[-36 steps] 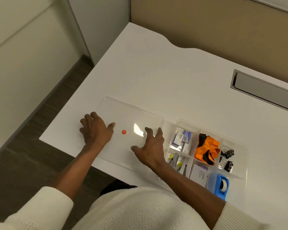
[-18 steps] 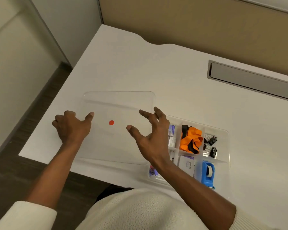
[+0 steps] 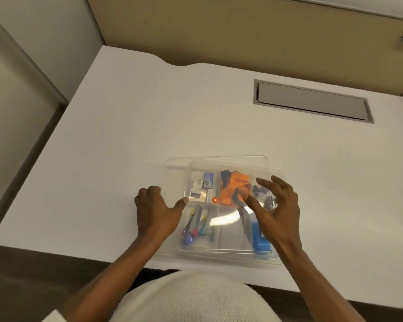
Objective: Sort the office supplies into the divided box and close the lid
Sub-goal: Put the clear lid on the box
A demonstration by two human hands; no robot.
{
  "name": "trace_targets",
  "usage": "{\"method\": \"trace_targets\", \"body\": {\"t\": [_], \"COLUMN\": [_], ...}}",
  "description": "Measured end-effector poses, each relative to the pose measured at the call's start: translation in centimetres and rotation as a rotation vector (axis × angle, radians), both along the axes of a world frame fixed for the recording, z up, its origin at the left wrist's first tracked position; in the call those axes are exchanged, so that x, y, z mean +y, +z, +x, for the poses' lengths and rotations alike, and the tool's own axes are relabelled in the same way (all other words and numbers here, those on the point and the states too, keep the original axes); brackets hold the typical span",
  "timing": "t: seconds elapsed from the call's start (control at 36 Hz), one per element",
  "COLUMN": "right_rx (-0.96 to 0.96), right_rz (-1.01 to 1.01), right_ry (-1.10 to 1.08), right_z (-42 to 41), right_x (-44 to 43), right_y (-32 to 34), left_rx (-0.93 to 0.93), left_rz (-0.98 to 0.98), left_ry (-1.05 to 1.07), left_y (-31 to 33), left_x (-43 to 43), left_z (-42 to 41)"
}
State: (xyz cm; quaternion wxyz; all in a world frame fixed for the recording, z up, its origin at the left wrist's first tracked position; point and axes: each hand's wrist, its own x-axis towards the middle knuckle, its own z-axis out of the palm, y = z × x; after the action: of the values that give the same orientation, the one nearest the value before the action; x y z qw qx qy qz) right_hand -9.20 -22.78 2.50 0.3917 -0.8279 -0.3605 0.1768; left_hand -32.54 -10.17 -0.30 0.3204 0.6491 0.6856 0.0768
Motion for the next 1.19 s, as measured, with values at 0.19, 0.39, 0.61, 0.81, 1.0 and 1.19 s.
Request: {"method": "trace_targets", "body": {"t": [0.19, 0.39, 0.61, 0.81, 1.0, 1.19], "right_rx": [0.011, 0.016, -0.132, -0.382, -0.373, -0.357], "right_rz": [-0.014, -0.068, -0.159, -0.277, -0.344, -0.353], "right_ry": [-0.054, -0.076, 0.012, 0.164, 0.193, 0.182], "right_z": [2.3, 3.7, 3.9, 2.4, 2.3, 2.1], "right_x": [-3.1, -4.4, -5.1, -6.2, -6.5, -6.5], "right_y": [-1.8, -3.5, -5.2, -6.7, -7.8, -7.7], "left_rx": [0.029, 0.094, 0.174, 0.116, -0.005, -0.004], "left_rz": [0.025, 0.071, 0.145, 0.253, 0.198, 0.199], "left_ry": [-0.112, -0.218, -0.313, -0.378, -0.389, -0.411], "left_y": [0.0, 0.1, -0.7, -3.7, -5.3, -5.9], "left_x": [-2.2, -3.4, -4.0, -5.3, -5.6, -5.5], "left_z": [2.3, 4.1, 4.4, 2.9, 2.2, 2.0]}}
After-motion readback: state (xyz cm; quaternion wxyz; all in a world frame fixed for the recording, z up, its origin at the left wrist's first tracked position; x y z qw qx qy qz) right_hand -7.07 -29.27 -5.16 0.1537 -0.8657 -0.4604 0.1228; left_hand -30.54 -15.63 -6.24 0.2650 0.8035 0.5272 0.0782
